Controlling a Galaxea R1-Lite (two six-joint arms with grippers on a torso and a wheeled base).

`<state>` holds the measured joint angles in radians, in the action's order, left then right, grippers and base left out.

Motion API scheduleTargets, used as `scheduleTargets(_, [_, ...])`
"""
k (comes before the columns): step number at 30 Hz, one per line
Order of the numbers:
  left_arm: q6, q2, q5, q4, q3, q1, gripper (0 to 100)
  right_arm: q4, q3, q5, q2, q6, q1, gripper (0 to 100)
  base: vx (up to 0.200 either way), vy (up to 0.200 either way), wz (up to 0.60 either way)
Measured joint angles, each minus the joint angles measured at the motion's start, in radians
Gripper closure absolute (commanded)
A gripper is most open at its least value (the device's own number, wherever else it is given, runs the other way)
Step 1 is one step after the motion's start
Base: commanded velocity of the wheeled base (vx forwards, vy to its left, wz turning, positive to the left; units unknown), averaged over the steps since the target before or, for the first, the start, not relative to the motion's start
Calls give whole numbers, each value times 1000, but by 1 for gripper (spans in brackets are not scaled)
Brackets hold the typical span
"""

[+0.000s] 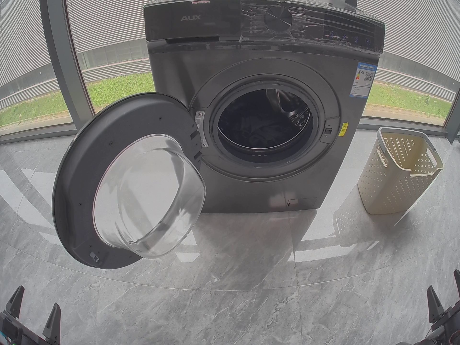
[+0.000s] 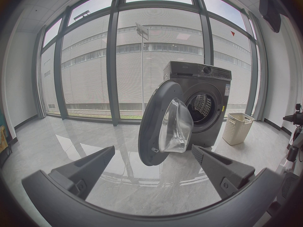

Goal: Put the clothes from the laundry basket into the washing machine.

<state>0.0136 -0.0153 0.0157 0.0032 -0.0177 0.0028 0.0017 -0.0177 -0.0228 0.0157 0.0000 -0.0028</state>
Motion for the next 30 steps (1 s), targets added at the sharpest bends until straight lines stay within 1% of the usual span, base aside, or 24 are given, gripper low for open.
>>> scheduleTargets(11, [-7, 0, 1, 0, 0, 0, 0, 0, 0, 0, 0, 0, 0, 0, 0, 0, 0])
scheduleTargets(20, [-37, 0, -6, -1, 0, 1, 0, 0, 0, 0, 0, 0, 0, 0, 0, 0, 0])
scheduleTargets(22, [-39, 0, -8, -1, 0, 2, 0, 0, 0, 0, 1, 0, 0, 0, 0, 0, 0])
scheduleTargets(24, [-34, 0, -7, -3, 0, 2, 0, 0, 0, 0, 1, 0, 0, 0, 0, 0, 0])
scheduleTargets(27, [-16, -1, -4, -32, -7, 3, 0, 0, 0, 0, 1, 0, 0, 0, 0, 0, 0])
scheduleTargets(30, [6, -21, -4, -74, -67, 2, 0, 0, 0, 0, 1, 0, 0, 0, 0, 0, 0])
